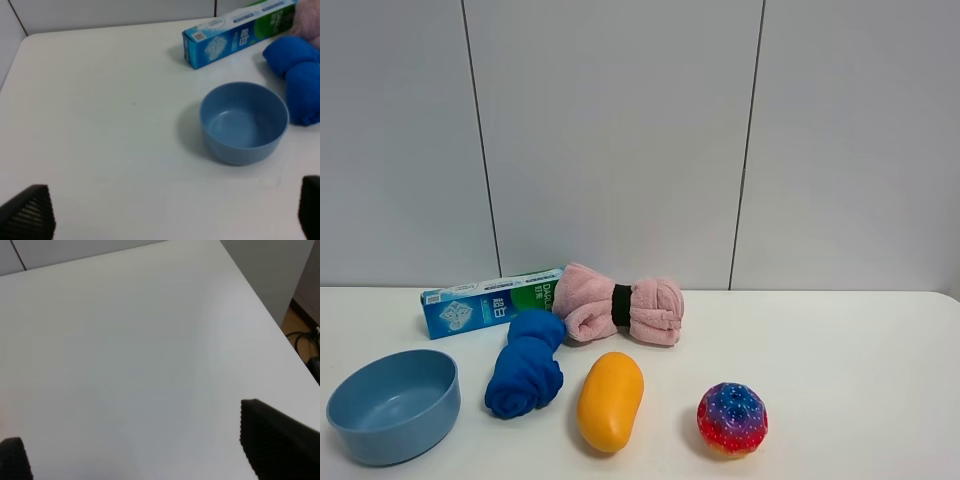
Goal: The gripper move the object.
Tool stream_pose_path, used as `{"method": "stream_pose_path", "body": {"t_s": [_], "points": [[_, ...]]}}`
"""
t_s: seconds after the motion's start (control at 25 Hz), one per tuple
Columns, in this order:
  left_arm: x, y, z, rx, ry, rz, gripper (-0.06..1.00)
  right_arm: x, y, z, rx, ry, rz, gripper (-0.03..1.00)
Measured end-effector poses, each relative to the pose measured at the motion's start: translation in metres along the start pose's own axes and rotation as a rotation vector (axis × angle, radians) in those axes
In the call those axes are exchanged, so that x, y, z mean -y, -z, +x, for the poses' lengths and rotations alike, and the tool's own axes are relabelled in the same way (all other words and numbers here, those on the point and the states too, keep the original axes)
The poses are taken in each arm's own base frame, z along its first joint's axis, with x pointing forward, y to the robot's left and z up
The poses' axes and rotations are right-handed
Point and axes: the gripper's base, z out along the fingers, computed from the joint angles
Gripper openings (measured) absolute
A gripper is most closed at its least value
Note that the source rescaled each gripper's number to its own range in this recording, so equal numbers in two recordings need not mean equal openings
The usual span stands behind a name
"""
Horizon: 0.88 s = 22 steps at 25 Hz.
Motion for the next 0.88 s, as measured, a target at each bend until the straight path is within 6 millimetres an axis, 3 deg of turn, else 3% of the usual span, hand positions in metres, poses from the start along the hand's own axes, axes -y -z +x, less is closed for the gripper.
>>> {"method": "stream_pose_path", "body": {"t_s": [0.88], "points": [[0.0,0.0,0.0,0.0,0.0,0.0,1.0,0.0,0.0,0.0,0.0,0.0,0.0,0.7]]}}
